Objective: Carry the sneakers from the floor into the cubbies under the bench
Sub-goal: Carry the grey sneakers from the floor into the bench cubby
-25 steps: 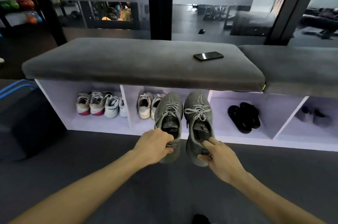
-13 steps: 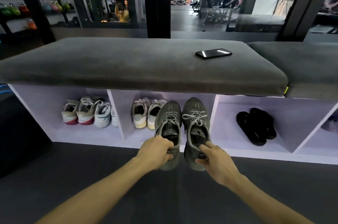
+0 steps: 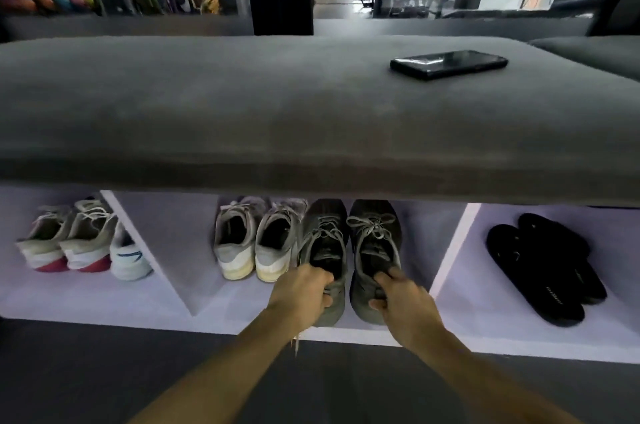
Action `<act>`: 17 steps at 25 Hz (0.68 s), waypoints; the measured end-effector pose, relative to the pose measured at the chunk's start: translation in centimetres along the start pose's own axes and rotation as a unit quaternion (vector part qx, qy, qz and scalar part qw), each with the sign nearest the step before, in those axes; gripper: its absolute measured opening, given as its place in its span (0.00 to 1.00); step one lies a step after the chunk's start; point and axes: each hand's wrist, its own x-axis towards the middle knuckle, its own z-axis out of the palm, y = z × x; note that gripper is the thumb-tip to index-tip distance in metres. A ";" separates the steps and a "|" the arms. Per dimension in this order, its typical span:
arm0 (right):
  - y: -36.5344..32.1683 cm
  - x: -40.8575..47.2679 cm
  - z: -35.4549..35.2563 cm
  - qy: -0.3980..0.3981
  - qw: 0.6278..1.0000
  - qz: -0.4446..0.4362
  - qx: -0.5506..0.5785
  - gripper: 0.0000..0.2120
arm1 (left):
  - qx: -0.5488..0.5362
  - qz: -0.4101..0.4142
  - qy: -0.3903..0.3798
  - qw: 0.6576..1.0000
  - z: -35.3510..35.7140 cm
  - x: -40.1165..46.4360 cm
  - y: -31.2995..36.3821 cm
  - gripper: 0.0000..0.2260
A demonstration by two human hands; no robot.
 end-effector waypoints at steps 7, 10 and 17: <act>1.1 6.6 4.0 -0.023 0.999 0.036 -0.018 0.17 | -0.003 -0.021 0.026 0.999 5.4 5.8 -2.7 0.06; 1.4 8.5 4.9 -0.019 0.999 0.044 -0.026 0.17 | -0.002 -0.024 0.037 0.999 6.6 7.6 -3.6 0.07; 2.0 10.9 6.5 0.012 0.997 0.062 -0.040 0.16 | -0.013 -0.018 0.045 0.999 7.3 10.8 -4.5 0.08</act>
